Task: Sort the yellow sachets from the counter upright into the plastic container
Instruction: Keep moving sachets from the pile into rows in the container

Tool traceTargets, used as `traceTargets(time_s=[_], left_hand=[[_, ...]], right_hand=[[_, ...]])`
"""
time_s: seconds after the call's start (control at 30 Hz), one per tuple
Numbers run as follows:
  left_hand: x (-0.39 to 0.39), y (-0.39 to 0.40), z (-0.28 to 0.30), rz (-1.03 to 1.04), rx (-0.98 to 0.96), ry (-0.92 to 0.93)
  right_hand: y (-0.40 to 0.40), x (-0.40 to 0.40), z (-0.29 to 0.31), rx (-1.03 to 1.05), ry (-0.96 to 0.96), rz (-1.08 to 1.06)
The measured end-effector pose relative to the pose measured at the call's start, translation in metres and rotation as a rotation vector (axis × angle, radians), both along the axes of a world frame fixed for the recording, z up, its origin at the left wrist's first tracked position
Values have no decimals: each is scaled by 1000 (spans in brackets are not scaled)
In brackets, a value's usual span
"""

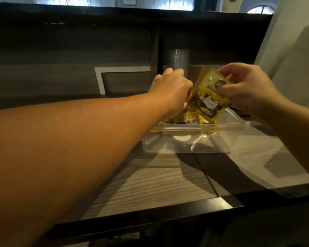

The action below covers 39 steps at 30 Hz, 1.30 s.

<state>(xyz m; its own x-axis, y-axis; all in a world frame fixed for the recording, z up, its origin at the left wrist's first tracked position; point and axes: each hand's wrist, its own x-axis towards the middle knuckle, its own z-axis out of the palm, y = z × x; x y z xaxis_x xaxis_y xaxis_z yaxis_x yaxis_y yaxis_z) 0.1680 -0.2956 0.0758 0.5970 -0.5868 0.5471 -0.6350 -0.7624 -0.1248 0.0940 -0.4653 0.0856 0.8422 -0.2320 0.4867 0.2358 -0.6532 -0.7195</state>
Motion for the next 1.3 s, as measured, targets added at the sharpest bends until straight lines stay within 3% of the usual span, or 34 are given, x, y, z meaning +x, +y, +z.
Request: traceTargets(time_s=[0.1, 0.3, 0.63, 0.73, 0.93, 1.03, 1.3], left_hand=[[4, 3, -1, -13, 117, -22], [10, 2, 0, -22, 111, 162], [19, -4, -3, -64, 75, 204], [22, -3, -4, -84, 68, 288], [24, -12, -10, 2, 212, 191], [25, -14, -10, -4, 202, 171], [19, -11, -6, 65, 264, 133]], right_hand=[[-4, 6, 4, -175, 63, -26], [-12, 15, 15, -504, 137, -81], [6, 37, 2, -917, 253, -117], [7, 46, 1, -928, 306, -132], [6, 60, -8, -1051, 397, -149], [8, 57, -8, -983, 468, 13], [9, 54, -4, -900, 372, 2]])
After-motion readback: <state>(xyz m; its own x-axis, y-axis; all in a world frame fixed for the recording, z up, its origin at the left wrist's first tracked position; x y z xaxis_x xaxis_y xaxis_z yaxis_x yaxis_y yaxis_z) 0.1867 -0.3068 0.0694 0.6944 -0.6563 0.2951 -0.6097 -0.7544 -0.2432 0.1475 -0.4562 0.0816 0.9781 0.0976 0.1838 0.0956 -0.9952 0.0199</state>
